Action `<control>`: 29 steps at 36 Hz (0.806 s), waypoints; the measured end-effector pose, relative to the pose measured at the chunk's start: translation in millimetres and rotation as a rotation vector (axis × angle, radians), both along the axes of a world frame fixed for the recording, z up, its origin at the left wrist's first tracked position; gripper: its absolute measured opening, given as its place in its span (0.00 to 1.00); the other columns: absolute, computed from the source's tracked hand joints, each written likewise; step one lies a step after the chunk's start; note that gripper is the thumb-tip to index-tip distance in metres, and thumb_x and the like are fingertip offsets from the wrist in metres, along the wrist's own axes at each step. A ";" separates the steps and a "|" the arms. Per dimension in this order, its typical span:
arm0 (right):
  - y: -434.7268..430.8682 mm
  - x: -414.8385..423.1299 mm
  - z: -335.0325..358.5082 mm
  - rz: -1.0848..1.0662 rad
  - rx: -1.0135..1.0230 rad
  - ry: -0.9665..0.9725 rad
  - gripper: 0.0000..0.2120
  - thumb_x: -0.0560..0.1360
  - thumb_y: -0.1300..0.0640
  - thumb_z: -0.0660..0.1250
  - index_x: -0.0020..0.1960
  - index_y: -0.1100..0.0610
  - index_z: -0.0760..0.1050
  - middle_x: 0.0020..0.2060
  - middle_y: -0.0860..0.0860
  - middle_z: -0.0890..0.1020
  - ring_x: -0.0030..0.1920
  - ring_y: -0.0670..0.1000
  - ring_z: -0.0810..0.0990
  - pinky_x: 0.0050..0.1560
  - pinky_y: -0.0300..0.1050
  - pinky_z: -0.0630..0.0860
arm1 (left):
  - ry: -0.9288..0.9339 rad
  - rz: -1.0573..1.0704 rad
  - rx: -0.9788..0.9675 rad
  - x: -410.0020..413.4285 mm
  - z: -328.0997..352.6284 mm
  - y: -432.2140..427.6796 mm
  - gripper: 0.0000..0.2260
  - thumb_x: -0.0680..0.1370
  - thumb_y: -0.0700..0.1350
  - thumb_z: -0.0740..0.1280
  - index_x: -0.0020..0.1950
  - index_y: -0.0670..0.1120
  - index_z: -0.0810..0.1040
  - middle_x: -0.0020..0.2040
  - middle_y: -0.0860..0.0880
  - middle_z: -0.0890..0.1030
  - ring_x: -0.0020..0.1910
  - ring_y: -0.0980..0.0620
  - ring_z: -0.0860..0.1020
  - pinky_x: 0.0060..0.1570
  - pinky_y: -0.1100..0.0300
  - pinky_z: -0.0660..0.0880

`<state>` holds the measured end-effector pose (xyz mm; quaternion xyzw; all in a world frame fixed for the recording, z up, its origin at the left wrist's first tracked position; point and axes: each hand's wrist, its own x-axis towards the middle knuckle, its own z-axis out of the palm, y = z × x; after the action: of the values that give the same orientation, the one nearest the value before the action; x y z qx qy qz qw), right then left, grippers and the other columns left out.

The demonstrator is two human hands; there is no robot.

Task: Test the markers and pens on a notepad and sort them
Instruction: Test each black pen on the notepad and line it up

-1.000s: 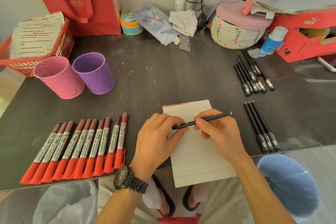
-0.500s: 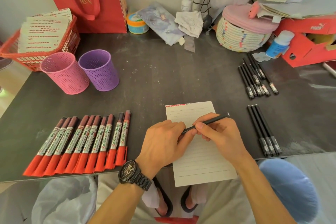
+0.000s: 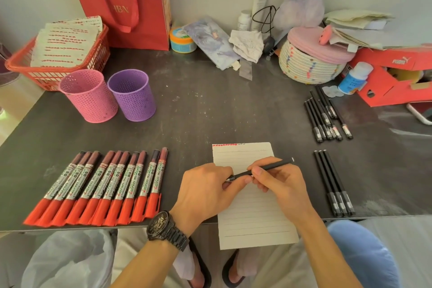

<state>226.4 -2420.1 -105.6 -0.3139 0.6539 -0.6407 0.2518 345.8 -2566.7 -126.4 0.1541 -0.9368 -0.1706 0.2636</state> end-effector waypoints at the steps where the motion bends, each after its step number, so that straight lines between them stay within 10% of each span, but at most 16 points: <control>1: -0.1 0.1 -0.4 -0.006 -0.007 -0.008 0.08 0.72 0.50 0.72 0.45 0.54 0.85 0.33 0.52 0.84 0.34 0.47 0.80 0.34 0.38 0.75 | 0.011 0.000 -0.002 -0.2 -1.0 -0.1 0.26 0.80 0.67 0.55 0.29 0.51 0.62 0.25 0.57 0.62 0.25 0.57 0.62 0.23 0.66 0.55; 9: 2.2 -17.1 4.3 -0.170 -0.189 -0.377 0.04 0.74 0.56 0.68 0.42 0.57 0.79 0.30 0.57 0.76 0.27 0.54 0.73 0.26 0.42 0.70 | -0.091 0.065 0.069 -2.7 -6.2 -2.7 0.20 0.76 0.71 0.57 0.43 0.55 0.69 0.44 0.60 0.72 0.46 0.58 0.69 0.47 0.64 0.66; 15: -0.3 -36.7 20.2 -0.185 -0.181 -0.441 0.06 0.76 0.54 0.65 0.43 0.51 0.80 0.37 0.60 0.83 0.27 0.54 0.77 0.26 0.44 0.75 | -0.199 0.119 0.212 -7.5 -10.4 -5.3 0.22 0.74 0.72 0.58 0.60 0.59 0.67 0.68 0.62 0.70 0.70 0.59 0.65 0.70 0.63 0.55; 20: -15.5 -52.3 34.4 -0.225 -0.100 -0.323 0.06 0.75 0.53 0.70 0.39 0.50 0.78 0.33 0.55 0.80 0.28 0.52 0.78 0.29 0.43 0.77 | -0.227 0.095 0.240 -7.6 -10.5 -9.4 0.30 0.73 0.71 0.59 0.71 0.60 0.60 0.50 0.68 0.65 0.71 0.62 0.64 0.74 0.64 0.44; 29: -44.8 -62.0 14.6 -0.269 0.130 -0.120 0.11 0.80 0.53 0.70 0.40 0.56 0.82 0.33 0.59 0.84 0.30 0.52 0.81 0.30 0.42 0.79 | -0.167 0.075 0.250 -5.3 -7.8 -8.9 0.24 0.71 0.68 0.62 0.62 0.58 0.67 0.49 0.67 0.64 0.58 0.63 0.67 0.70 0.61 0.60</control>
<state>164.3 -2464.9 -91.1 -0.1675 0.7139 -0.6425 0.2222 340.4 -2575.6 -134.2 0.2344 -0.9205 -0.2627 0.1695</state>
